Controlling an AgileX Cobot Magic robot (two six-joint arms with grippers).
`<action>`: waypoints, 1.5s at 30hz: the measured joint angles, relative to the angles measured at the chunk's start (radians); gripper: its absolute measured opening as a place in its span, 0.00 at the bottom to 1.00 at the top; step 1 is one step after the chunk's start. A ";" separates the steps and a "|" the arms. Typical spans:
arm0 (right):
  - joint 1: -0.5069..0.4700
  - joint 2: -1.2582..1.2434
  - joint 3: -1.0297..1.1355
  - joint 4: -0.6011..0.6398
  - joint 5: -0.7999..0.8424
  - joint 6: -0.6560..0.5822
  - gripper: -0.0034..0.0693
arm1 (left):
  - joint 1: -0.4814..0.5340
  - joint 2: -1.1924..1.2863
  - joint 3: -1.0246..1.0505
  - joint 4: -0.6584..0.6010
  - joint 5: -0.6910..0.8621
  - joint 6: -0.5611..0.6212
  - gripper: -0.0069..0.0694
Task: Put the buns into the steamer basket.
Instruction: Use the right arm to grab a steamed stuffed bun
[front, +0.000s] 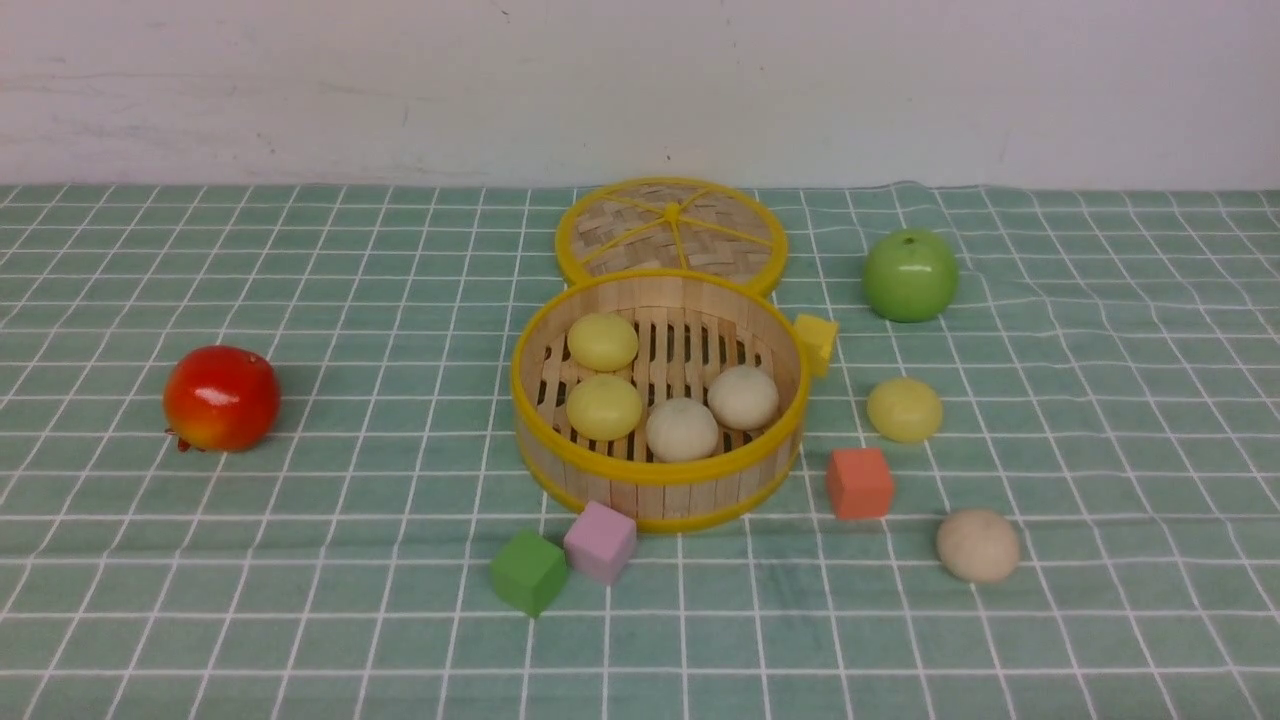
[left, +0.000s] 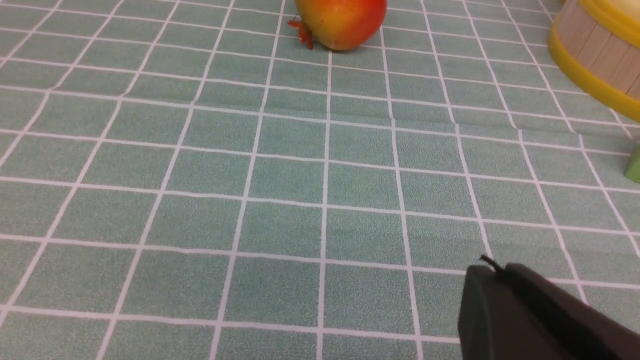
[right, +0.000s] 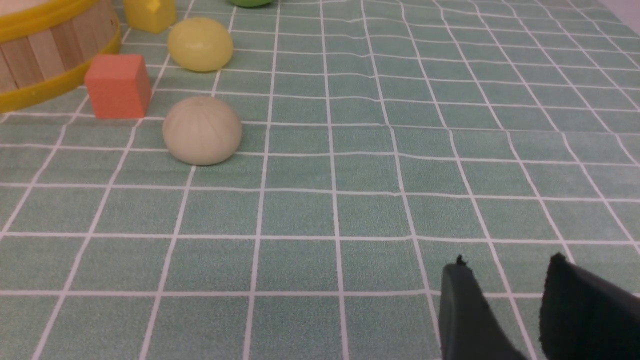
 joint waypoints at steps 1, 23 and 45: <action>0.000 0.000 0.000 0.000 -0.008 0.000 0.37 | 0.000 0.000 0.000 0.000 0.000 0.000 0.11; 0.000 0.063 -0.122 0.051 -0.580 0.210 0.37 | 0.000 0.000 0.000 -0.001 -0.001 0.000 0.13; 0.051 1.078 -0.949 0.110 0.167 -0.031 0.37 | 0.000 0.000 0.000 0.000 -0.001 0.000 0.16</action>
